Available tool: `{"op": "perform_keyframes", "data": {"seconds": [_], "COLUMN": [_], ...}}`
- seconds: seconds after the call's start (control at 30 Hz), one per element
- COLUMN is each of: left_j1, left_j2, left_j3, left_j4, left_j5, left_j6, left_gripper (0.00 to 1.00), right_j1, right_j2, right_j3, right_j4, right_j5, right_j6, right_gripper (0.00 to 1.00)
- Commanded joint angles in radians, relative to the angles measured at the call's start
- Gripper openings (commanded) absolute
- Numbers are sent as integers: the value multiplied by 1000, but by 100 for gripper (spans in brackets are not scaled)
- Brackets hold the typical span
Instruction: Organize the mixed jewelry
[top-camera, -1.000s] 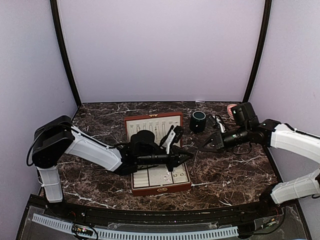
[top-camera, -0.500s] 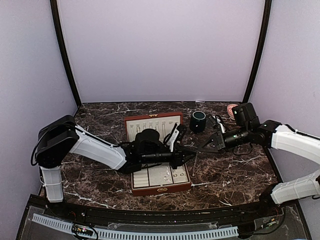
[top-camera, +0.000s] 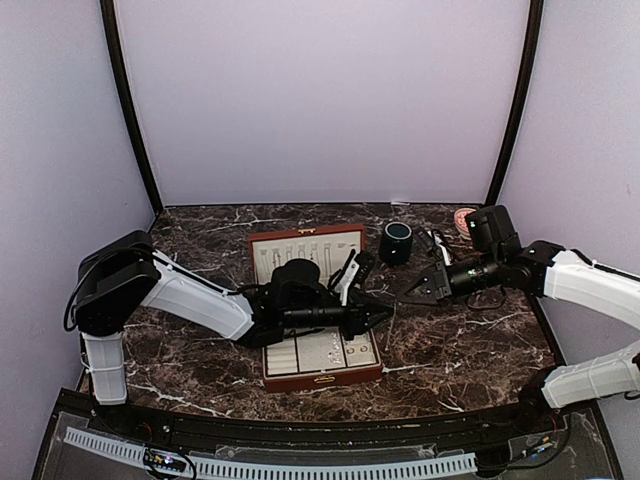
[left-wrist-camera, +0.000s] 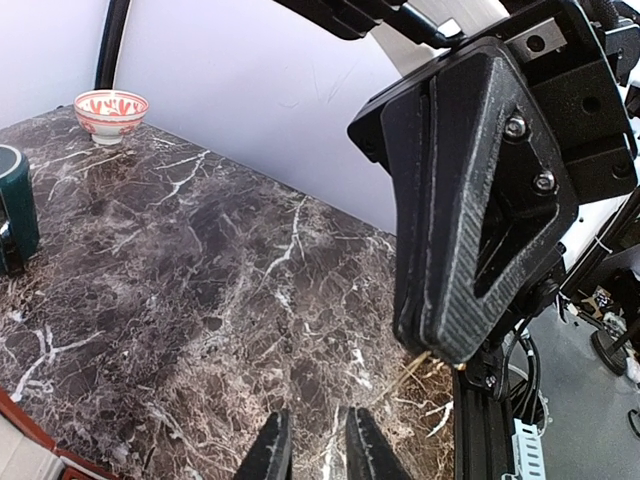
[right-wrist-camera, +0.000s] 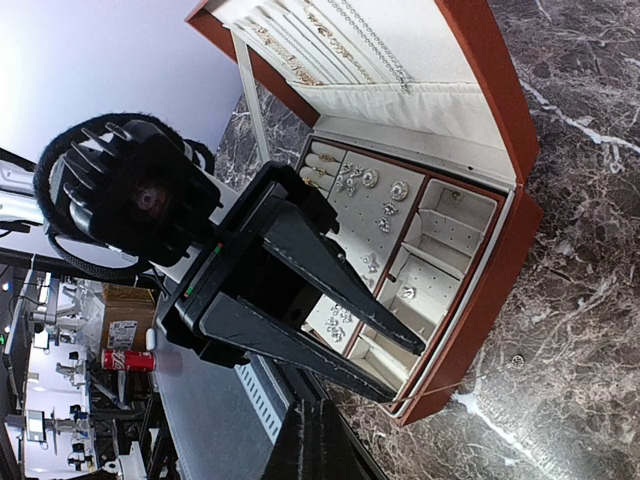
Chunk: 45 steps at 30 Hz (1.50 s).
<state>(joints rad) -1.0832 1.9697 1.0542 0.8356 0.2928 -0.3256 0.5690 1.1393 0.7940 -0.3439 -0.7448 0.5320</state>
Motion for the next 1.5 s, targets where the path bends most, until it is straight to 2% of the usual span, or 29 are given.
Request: {"op": "perform_keyframes", "data": {"seconds": [0.0, 0.57, 1.0, 1.47], "left_j1": [-7, -6, -6, -6], "left_j2": [4, 23, 38, 57], "left_j3": [17, 24, 38, 63], "left_j4": [25, 42, 41, 20], "left_j5": [20, 34, 25, -26], "left_j6": [3, -6, -6, -2], "left_gripper": [22, 21, 26, 18], "right_j1": [-2, -3, -3, -2], "right_j2": [-10, -12, -17, -36], "right_j3": [-11, -15, -17, -26], "right_j4": [25, 24, 23, 37], "right_j5": [-15, -16, -21, -36], "right_j6": [-13, -12, -10, 2], "right_gripper": [0, 0, 0, 0]}}
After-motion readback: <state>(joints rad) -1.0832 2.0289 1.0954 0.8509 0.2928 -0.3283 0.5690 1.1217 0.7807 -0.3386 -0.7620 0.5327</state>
